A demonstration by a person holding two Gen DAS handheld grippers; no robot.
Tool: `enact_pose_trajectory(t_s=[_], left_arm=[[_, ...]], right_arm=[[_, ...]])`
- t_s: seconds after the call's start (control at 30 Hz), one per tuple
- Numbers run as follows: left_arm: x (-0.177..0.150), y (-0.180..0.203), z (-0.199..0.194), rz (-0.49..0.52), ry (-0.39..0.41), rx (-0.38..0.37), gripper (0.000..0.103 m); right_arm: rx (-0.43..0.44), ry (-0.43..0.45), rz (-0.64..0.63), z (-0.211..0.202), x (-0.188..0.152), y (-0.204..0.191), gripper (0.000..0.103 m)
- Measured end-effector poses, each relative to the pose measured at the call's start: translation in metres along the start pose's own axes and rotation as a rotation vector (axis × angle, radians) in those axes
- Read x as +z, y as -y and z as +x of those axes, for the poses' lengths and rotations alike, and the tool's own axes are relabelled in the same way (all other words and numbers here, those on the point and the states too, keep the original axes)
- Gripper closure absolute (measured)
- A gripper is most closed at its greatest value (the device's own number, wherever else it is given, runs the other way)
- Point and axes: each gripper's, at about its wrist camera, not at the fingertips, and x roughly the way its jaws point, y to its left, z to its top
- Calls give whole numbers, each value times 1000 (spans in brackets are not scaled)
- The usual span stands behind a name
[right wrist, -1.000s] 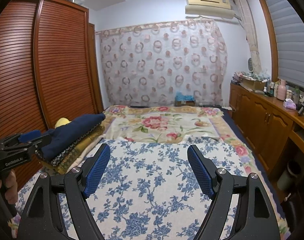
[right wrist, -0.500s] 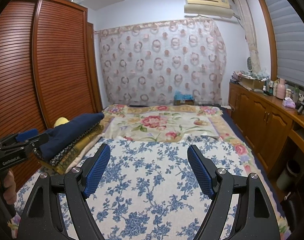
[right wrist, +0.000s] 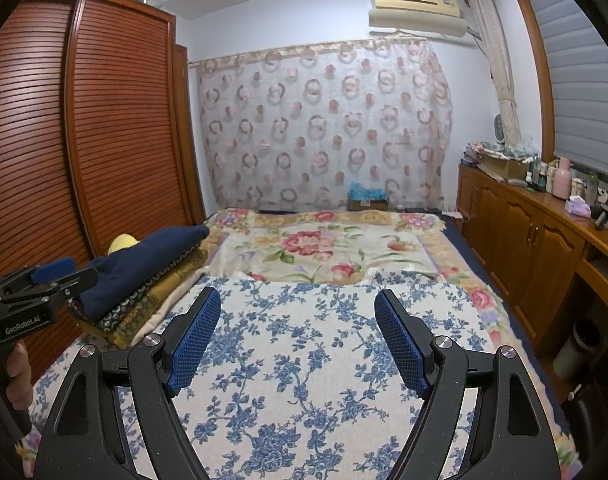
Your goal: Fold small clothes
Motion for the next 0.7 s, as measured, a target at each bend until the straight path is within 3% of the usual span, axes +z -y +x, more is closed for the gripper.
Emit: enact_pose_trajectory(t_s=[0.7], left_arm=[[-1,-1,0,5,2,-2,45]], right_arm=[[-2,0,4,0,-1,2,22]])
